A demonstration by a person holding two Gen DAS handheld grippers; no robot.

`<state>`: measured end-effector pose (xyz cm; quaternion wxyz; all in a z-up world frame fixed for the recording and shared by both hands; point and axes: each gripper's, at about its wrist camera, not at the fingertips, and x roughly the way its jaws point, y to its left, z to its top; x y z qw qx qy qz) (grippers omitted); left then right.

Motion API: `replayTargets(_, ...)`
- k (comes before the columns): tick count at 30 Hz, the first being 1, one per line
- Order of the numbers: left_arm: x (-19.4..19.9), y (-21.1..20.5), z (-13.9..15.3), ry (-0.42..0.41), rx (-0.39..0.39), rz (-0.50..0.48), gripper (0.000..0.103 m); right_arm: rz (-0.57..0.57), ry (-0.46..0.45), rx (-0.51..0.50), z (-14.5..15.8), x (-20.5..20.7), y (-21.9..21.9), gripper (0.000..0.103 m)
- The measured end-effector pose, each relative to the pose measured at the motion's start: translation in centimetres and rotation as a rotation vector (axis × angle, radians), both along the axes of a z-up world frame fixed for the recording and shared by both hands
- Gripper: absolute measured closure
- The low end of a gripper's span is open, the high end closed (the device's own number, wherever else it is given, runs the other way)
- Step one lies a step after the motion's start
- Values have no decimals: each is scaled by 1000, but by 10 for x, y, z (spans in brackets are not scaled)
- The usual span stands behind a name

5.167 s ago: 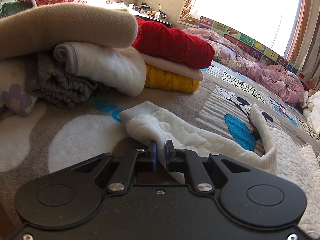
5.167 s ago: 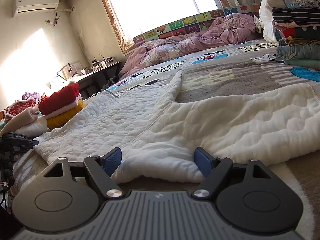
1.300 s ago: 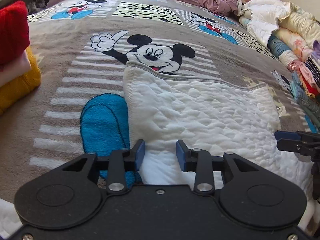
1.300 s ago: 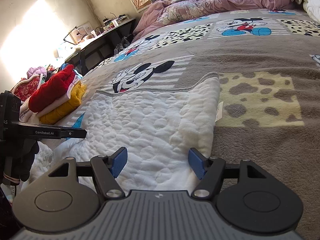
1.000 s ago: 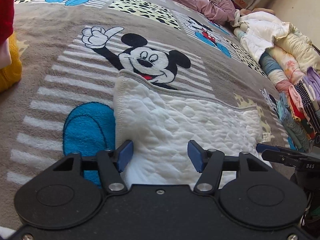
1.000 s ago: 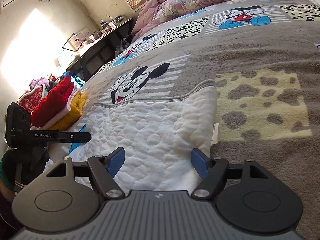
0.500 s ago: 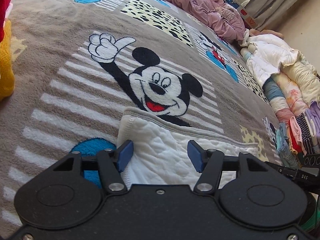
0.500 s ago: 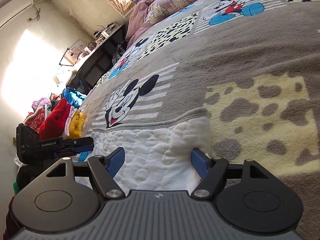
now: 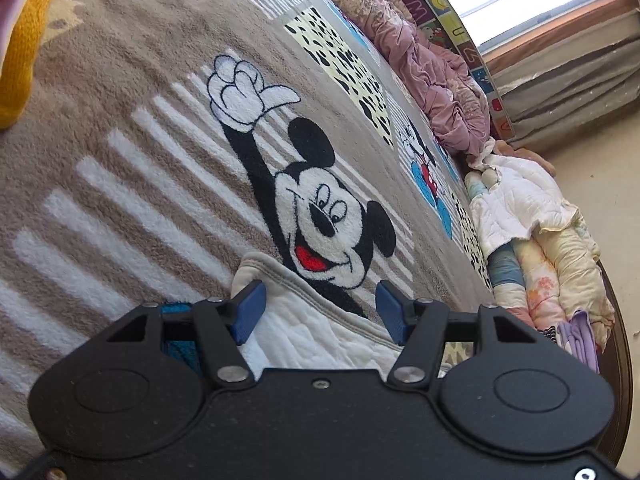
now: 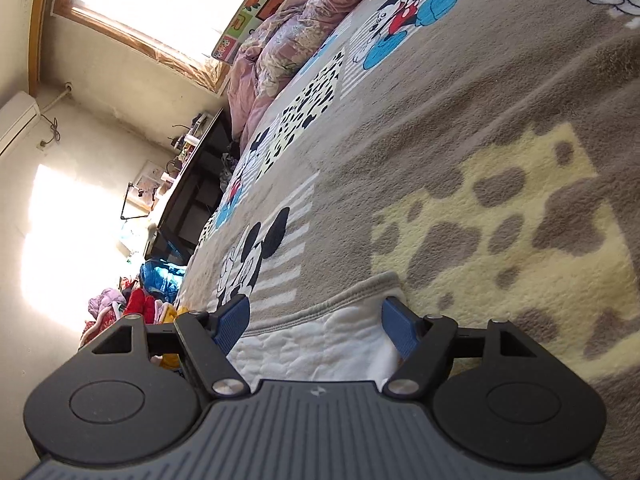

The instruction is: Fold clothes

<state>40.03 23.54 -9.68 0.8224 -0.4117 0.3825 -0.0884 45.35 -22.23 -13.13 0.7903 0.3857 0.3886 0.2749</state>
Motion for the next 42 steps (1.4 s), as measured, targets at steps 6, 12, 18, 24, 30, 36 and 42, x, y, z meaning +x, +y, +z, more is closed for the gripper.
replayTargets(6,-2,-1,-2,11,5,23,41,-16,8,9,-4,1,1,31)
replayTargets(12,-4,3,-7,-19,-47,59,40,-24,-12,13,-2,3,7,20)
replayTargets(18,-4,4,-9,-40,-91,83,35,-80,-2,76,-5,8,5,17)
replayTargets(24,-6,2,-5,-57,-101,92,30,-181,-9,158,-10,11,-11,16)
replayTargets(30,-9,5,-1,-81,-106,102,28,-244,-11,185,-10,11,-28,13)
replayTargets(36,-16,6,6,-100,-93,114,26,-240,-91,100,9,-1,-29,12)
replayTargets(42,-30,-3,12,-105,-89,101,26,-146,-159,20,31,-27,-15,12)
